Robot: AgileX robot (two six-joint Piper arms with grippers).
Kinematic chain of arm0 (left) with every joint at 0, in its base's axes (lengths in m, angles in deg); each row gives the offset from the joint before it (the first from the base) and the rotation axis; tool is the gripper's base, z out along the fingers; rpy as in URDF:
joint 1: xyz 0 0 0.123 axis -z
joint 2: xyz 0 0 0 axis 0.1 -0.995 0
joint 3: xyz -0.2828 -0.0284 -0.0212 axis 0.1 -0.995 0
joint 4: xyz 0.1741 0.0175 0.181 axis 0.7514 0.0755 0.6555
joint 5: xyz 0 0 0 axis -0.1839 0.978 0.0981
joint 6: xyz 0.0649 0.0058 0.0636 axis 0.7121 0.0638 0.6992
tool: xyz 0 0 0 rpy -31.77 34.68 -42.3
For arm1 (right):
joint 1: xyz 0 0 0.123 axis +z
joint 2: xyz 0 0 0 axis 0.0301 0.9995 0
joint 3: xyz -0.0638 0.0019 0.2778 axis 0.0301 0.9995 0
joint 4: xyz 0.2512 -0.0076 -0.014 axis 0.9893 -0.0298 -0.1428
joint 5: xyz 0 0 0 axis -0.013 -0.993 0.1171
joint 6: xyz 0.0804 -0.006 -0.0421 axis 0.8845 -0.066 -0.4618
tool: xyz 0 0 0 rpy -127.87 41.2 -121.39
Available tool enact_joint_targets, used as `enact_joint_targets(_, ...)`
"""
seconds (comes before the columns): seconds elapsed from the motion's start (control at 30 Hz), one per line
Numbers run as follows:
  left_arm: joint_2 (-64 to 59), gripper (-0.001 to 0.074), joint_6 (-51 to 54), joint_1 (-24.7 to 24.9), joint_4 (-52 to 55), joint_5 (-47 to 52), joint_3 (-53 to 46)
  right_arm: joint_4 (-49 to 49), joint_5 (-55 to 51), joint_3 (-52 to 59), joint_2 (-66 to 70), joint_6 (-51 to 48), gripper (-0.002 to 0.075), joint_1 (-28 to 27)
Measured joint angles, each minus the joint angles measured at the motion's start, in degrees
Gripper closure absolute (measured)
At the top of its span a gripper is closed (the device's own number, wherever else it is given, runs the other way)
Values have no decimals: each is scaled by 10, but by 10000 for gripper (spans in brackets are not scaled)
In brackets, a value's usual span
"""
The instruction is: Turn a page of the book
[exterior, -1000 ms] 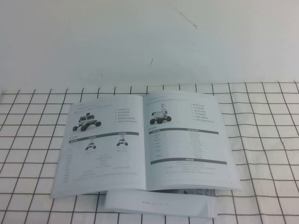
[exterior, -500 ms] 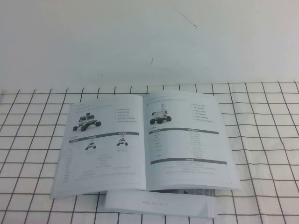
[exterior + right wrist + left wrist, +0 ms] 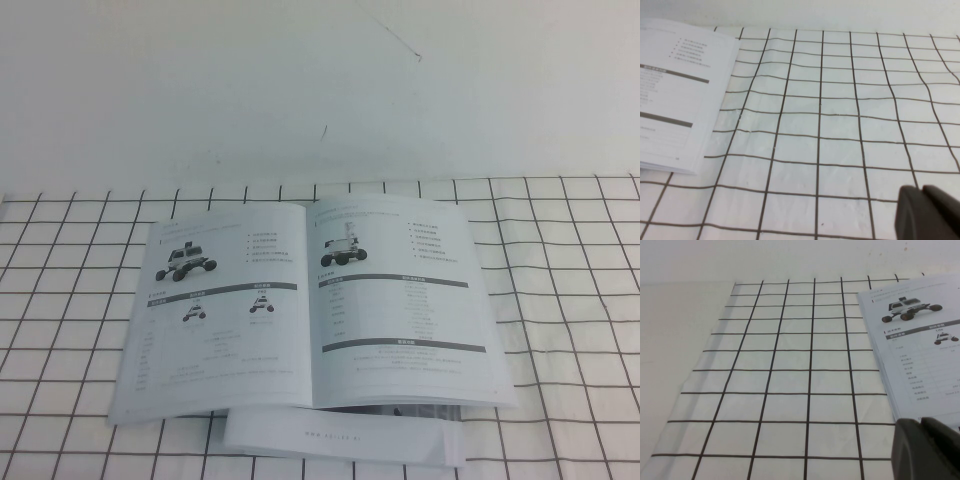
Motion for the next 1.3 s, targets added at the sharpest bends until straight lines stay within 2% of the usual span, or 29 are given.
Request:
enact_joint_targets(0.2, 0, 737, 0, 0, -1, -6, 0, 0, 1, 0, 0, 0, 728, 0)
enact_joint_targets(0.33, 0, 737, 0, 0, -16, -55, -3, 3, 32, 0, 0, 0, 728, 0)
enact_joint_targets(0.47, 0, 737, 0, 0, -58, -158, -3, 6, 129, 0, 0, 0, 728, 0)
enact_joint_targets(0.67, 0, 738, -27, 0, -124, -332, -3, 14, 354, 0, 0, 0, 728, 0)
enact_joint_targets(0.83, 0, 738, -63, 0, -143, -419, -3, 14, 511, 0, 0, 0, 728, 0)
enact_joint_targets(1.13, 0, 738, -72, 0, -148, -442, -3, 14, 576, 0, 0, 13, 728, 0)
enact_joint_targets(1.3, 0, 738, -147, 0, -149, -507, -3, 14, 641, 0, 0, 46, 728, 0)
